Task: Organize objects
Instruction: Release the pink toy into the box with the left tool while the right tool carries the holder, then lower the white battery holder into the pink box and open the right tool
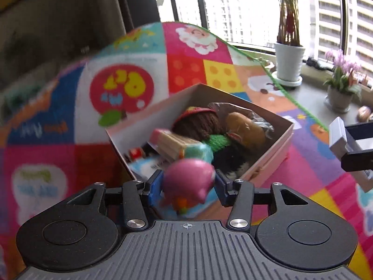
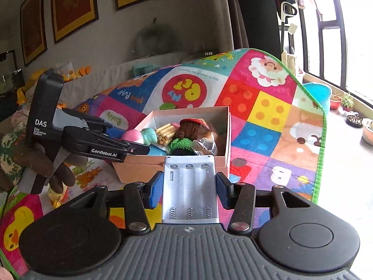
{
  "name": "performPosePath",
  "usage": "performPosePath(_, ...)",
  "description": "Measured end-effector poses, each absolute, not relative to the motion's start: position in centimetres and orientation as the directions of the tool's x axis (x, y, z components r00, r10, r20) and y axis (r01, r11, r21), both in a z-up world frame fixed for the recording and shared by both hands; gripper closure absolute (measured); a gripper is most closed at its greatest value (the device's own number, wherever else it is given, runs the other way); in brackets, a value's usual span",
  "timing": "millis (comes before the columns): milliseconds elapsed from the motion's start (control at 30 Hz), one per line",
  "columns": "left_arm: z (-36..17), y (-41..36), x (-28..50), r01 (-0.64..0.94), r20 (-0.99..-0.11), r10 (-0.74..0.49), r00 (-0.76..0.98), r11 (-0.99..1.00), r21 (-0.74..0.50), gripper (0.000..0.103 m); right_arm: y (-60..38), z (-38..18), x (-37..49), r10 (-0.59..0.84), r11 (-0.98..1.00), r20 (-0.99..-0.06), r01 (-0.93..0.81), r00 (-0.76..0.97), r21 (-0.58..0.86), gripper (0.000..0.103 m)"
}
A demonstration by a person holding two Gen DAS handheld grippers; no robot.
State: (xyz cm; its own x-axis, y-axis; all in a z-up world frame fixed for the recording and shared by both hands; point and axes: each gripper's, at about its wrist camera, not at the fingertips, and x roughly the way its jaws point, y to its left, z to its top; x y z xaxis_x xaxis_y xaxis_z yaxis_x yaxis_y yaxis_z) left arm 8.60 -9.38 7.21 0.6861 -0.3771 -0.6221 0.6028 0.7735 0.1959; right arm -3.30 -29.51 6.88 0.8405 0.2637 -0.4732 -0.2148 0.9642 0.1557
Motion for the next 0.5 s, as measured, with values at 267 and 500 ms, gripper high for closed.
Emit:
performPosePath(267,9.2,-7.2,10.2,0.558,-0.570,-0.477,0.669,0.829,-0.037,0.052,-29.1,6.9,-3.1,0.259,0.965,-0.483,-0.212,0.836,0.152,0.056)
performPosePath(500,9.0,-1.3,7.0,0.471,-0.504,-0.535,0.678,0.843,-0.260,0.053,-29.5,7.8,-2.6,0.252,0.967,-0.464,-0.198,0.849,0.163,0.056)
